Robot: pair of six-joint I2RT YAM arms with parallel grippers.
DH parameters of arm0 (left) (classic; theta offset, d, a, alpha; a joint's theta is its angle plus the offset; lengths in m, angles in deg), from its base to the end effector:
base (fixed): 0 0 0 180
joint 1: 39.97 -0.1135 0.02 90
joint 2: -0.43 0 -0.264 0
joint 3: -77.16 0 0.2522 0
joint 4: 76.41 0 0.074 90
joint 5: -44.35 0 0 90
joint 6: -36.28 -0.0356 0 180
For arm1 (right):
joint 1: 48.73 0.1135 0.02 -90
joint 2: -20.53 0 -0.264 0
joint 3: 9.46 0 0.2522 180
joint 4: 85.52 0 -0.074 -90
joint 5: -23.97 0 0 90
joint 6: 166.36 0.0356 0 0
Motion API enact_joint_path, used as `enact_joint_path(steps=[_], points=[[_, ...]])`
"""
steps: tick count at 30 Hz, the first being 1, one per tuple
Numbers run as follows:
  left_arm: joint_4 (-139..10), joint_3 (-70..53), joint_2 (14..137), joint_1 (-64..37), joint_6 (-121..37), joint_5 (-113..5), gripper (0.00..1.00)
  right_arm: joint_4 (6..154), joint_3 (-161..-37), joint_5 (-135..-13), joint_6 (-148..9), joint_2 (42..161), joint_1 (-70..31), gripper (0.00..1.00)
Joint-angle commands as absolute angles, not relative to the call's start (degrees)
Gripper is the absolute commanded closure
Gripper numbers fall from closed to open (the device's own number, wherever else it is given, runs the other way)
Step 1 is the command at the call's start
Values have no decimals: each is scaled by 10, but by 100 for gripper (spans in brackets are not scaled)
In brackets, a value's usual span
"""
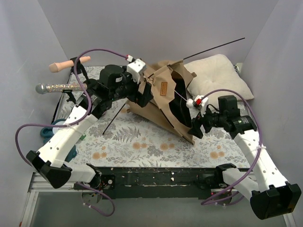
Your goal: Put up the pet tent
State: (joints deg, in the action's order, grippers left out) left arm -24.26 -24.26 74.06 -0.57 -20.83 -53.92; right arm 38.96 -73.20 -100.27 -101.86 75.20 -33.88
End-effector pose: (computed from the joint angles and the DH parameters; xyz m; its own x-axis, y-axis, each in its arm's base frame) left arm 0.2040 -0.1742 0.4393 -0.6637 -0.1502 -0.7327 0.4394 0.7145 -0.5445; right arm 0.1762 0.0675 0.2937 -0.3798 -0.4689 -0.7974 -0.8310 0.5516 0.0715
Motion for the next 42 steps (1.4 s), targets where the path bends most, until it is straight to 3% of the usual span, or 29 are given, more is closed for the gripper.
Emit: enact_joint_path(steps=[1, 4, 9, 17, 22, 27, 28, 29, 32, 42], points=[[-240, -276, 766, -97, -90, -626, 2, 403, -807, -1028, -1006, 740, -340, 14], [-237, -268, 784, -185, -61, -695, 2, 445, -855, -1043, -961, 773, -306, 16], [-213, -246, 773, -224, -91, -741, 2, 498, -922, -950, -930, 850, -198, 17], [-179, -212, 725, -236, -123, -672, 2, 556, -979, -844, -891, 937, -88, 16], [-174, -188, 694, -262, -93, -678, 2, 576, -978, -777, -888, 981, -51, 22], [-170, -166, 666, -274, -76, -710, 2, 582, -990, -771, -867, 1005, -43, 44], [-170, -161, 659, -275, -74, -716, 2, 581, -992, -771, -861, 1006, -43, 52], [-170, -157, 654, -276, -74, -718, 2, 581, -994, -777, -859, 1005, -43, 67], [-166, -152, 640, -279, -70, -719, 2, 578, -1006, -788, -851, 992, -43, 98], [-131, -158, 624, -281, -115, -739, 2, 518, -961, -798, -871, 873, -101, 99]])
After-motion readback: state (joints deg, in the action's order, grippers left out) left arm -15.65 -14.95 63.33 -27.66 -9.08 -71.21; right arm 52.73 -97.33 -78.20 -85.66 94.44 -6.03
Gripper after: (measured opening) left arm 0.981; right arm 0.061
